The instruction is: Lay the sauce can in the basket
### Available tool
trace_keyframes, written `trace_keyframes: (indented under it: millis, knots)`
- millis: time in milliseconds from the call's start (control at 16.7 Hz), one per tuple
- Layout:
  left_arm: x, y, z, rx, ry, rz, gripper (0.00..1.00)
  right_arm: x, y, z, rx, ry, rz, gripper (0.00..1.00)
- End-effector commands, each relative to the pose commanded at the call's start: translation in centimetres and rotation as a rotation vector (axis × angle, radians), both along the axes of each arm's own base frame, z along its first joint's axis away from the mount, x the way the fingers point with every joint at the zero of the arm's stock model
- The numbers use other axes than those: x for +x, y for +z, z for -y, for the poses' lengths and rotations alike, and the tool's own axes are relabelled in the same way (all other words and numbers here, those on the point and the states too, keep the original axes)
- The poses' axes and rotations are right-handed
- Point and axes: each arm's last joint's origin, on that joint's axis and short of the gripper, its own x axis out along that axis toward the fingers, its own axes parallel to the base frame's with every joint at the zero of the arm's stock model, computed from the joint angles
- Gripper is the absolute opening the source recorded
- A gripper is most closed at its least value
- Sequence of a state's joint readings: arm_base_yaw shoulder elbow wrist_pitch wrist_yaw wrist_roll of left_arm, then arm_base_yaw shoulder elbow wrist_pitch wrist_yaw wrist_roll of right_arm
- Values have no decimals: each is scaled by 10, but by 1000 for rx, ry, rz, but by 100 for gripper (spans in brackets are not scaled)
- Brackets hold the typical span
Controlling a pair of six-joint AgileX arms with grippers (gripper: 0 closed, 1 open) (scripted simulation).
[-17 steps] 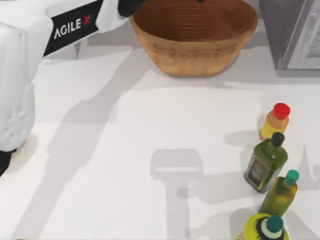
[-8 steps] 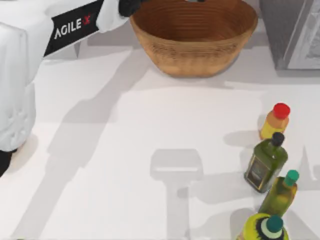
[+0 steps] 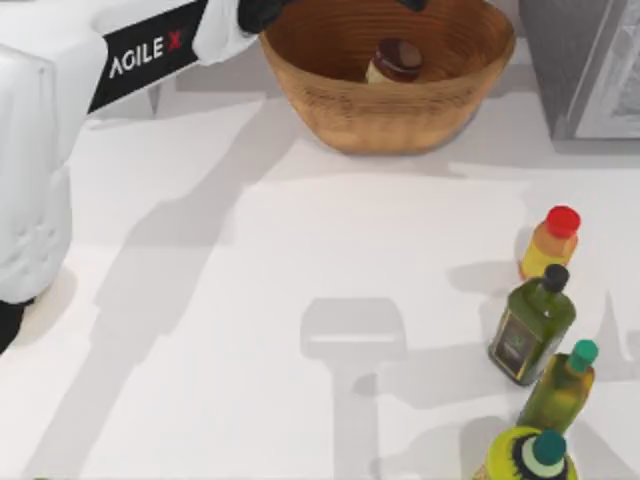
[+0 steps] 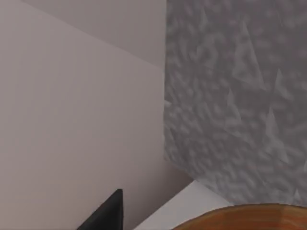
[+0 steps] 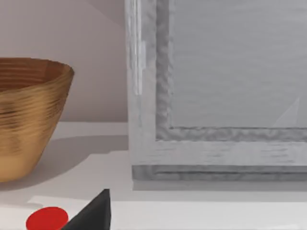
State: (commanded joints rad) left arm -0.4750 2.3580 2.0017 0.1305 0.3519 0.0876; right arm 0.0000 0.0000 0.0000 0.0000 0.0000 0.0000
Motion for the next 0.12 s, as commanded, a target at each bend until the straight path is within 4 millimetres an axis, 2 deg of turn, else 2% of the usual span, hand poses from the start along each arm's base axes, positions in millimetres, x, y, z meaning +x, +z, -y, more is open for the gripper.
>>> trace_keyframes:
  millis: [120]
  knots:
    - [0, 0, 0, 0, 0, 0, 100, 0, 0, 0, 0, 0, 0, 100]
